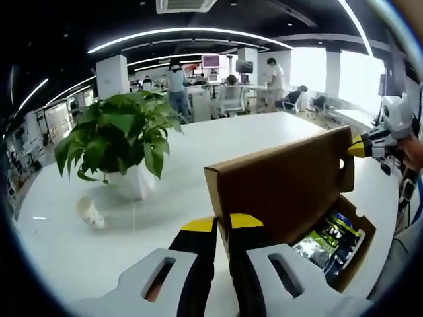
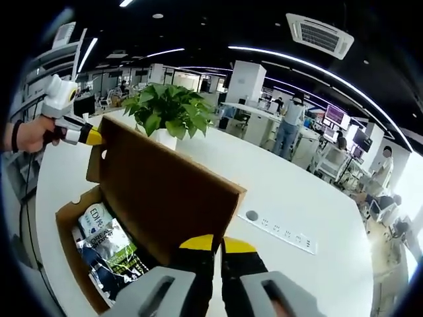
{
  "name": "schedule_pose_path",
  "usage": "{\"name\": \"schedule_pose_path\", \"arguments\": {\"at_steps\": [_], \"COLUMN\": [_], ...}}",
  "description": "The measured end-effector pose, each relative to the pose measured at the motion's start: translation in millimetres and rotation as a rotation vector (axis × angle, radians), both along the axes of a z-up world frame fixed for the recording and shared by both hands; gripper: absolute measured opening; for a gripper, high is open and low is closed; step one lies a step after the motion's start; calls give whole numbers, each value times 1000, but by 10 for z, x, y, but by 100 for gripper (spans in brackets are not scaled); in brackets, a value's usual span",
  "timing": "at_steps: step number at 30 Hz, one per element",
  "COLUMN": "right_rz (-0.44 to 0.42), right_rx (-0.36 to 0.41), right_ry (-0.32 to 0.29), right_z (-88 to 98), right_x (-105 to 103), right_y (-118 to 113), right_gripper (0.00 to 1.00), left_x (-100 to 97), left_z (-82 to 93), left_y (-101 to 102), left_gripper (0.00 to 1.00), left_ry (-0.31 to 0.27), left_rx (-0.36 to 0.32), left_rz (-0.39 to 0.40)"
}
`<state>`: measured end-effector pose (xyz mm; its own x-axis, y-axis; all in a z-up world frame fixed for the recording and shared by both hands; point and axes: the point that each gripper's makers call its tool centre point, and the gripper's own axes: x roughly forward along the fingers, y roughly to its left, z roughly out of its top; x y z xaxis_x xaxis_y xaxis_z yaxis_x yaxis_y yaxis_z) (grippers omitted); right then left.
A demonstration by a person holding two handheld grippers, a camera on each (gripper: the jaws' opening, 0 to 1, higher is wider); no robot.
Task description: Operate the shoe box by opening the lid, removing the specified soft item, and placing it in the target area until the item is outside and the box remains undamaged.
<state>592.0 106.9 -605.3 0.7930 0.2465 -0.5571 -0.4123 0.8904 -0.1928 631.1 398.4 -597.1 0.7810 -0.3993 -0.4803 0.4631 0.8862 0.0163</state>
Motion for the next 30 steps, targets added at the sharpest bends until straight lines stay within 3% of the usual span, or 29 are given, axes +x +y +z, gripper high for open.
{"name": "schedule_pose_path", "arguments": {"at_steps": [8,15,30], "right_rz": [-2,17,12], "right_rx": [3,-39,-45], "right_ry": [6,38,83], "right_z": [-16,-74,-156], "right_x": [46,154,271], "right_y": [8,-1,-27], "right_gripper": [0,0,0], "left_x": [56,158,232], "left_z": [-32,-92,-170], "left_y": [-12,-40,-59], "left_gripper": [5,5,5], "left_ry": [15,40,65], "left_rx": [6,74,114], "left_rz": [-2,-29,-57]}}
